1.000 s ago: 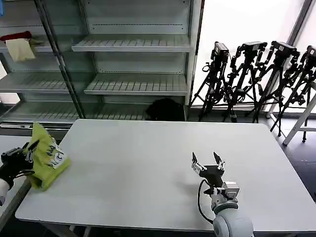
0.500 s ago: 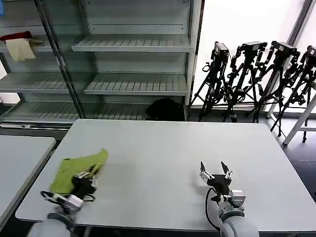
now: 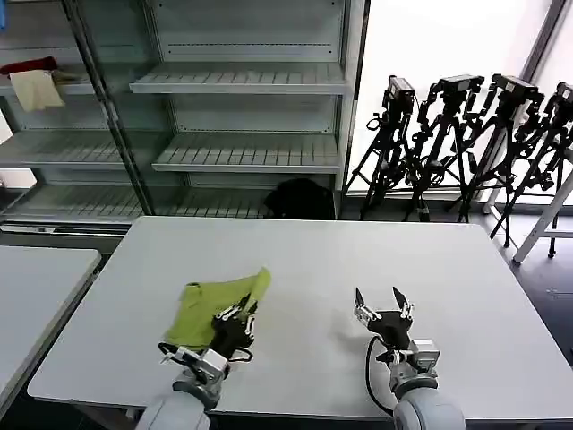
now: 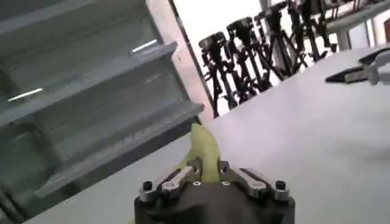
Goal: Fold and organize the clothes.
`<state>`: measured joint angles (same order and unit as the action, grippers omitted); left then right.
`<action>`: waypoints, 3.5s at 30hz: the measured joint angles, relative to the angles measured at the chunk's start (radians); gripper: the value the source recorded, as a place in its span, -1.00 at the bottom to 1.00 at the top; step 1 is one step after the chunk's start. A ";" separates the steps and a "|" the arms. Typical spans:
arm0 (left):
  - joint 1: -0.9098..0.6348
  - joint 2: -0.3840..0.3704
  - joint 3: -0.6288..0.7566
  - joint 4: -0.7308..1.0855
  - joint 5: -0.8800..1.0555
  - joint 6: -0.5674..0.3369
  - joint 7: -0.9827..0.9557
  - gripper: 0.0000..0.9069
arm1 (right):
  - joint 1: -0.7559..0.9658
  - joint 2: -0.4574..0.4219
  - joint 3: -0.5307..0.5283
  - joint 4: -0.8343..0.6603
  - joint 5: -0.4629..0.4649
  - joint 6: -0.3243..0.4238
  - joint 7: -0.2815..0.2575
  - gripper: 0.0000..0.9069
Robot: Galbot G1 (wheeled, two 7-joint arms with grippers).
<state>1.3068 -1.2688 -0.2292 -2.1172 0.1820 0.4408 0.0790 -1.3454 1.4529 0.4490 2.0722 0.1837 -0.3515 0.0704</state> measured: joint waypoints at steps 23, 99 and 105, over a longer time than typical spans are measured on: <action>-0.073 0.072 -0.115 -0.110 -0.400 0.029 -0.080 1.00 | 0.017 0.041 -0.222 0.028 0.209 -0.196 0.091 1.00; 0.069 0.022 -0.256 -0.175 -0.423 0.024 -0.095 1.00 | 0.075 0.016 -0.265 -0.077 0.492 -0.231 0.144 -1.00; 0.076 0.016 -0.256 -0.175 -0.417 0.022 -0.095 1.00 | 0.085 0.013 -0.246 -0.062 0.494 -0.230 0.144 -1.00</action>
<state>1.3830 -1.2526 -0.4848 -2.2926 -0.2350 0.4624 -0.0156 -1.2608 1.4660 0.2027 2.0098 0.6777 -0.5816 0.2146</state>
